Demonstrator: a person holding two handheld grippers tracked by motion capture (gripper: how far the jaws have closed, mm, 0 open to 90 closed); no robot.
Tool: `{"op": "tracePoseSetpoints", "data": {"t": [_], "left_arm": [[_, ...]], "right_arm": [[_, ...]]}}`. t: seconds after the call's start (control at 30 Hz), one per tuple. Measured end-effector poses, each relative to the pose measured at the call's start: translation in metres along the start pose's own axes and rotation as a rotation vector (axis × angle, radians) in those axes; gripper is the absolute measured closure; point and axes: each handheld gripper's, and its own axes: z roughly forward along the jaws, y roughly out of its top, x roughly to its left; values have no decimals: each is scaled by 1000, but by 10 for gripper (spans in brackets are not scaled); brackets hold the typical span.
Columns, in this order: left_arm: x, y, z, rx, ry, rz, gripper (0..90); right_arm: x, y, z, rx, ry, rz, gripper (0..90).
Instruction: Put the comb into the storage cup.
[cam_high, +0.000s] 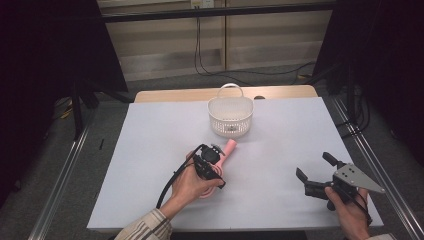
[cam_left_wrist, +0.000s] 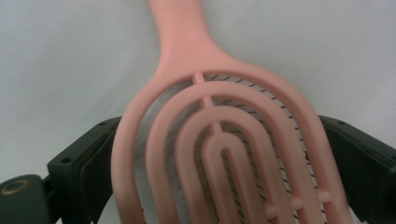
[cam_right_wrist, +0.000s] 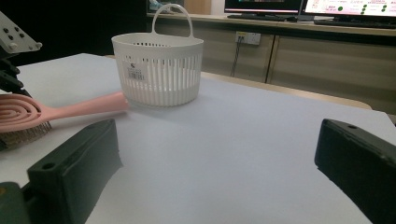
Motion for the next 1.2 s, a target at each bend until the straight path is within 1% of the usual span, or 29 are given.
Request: {"op": "tracePoseSetpoints", "data": {"t": [0.07, 0.1, 0.17, 0.27, 0.37, 0.43, 0.53, 0.6, 0.67, 0.77, 0.8, 0.9, 1.03, 1.13, 1.2], "left_arm": [[2, 0, -2, -8, 0, -9, 59], [2, 0, -3, -21, 3, -18, 57], [3, 0, -2, -9, 3, -13, 53], [1, 0, 0, -6, 2, -7, 50], [-2, 1, 2, 0, 24, 4, 50], [-2, 0, 4, 10, 24, 6, 51], [0, 0, 3, 9, 23, 7, 61], [0, -1, 3, 7, 21, -3, 64], [0, -2, 3, 1, 24, -3, 64], [-2, -2, 5, 0, 44, 13, 58], [-2, -2, 5, -2, 38, 12, 58], [-2, -3, 5, -5, 43, 15, 58], [-3, -5, 5, -19, 44, 10, 57], [-3, -7, 5, -32, 50, -3, 57], [-3, -6, 5, -26, 48, -5, 60]], "right_arm": [[0, 0, 0, 0, -1, 0, 0], [0, 0, 0, 0, 2, 0, 0], [0, 0, 0, 1, -1, -1, 0], [0, 0, 0, 1, -1, -2, 0], [0, 0, 0, 2, -1, -2, 0], [0, 0, 0, 2, -1, -1, 0], [0, 0, 0, 0, 1, -1, 0], [0, 0, 0, 2, 0, 0, 0], [0, 0, 0, 1, 0, 0, 0], [0, 0, 0, 1, 2, 0, 0], [0, 0, 0, 1, 3, -1, 0], [0, 0, 0, 0, 3, 0, 0], [0, 0, 0, 2, 3, 0, 0], [0, 0, 0, 4, 1, 2, 0], [1, 0, 0, 4, 1, 2, 0]]}}
